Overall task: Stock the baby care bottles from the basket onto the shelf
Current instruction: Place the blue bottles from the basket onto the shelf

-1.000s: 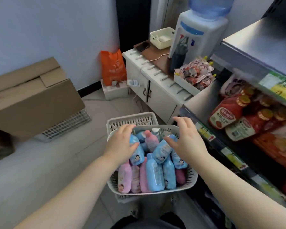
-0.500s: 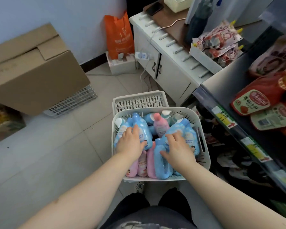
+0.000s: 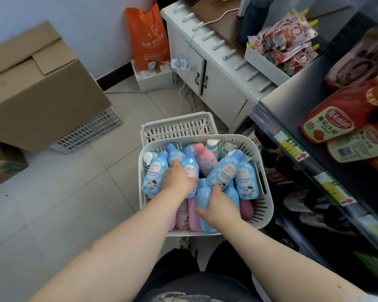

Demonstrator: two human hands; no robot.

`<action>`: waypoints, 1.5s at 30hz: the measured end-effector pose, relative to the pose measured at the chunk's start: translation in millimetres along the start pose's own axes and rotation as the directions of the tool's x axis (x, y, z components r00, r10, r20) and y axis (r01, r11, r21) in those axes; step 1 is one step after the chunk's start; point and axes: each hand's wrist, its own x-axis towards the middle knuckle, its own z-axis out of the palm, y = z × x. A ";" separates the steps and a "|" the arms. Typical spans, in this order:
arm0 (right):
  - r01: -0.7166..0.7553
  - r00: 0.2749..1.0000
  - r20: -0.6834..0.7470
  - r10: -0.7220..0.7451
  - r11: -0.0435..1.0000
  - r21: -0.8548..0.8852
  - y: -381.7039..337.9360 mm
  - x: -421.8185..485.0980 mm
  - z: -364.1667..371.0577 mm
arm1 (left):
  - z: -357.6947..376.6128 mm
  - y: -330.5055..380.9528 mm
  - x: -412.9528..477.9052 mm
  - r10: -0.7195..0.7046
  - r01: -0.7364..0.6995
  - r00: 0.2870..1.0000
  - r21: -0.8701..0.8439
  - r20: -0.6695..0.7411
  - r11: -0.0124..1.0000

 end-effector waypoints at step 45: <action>0.674 0.566 -0.824 0.012 0.570 0.471 121.4 -173.6 -459.4 | -166.0 437.2 -164.2 0.890 -0.710 0.433 -0.663 -0.144 0.238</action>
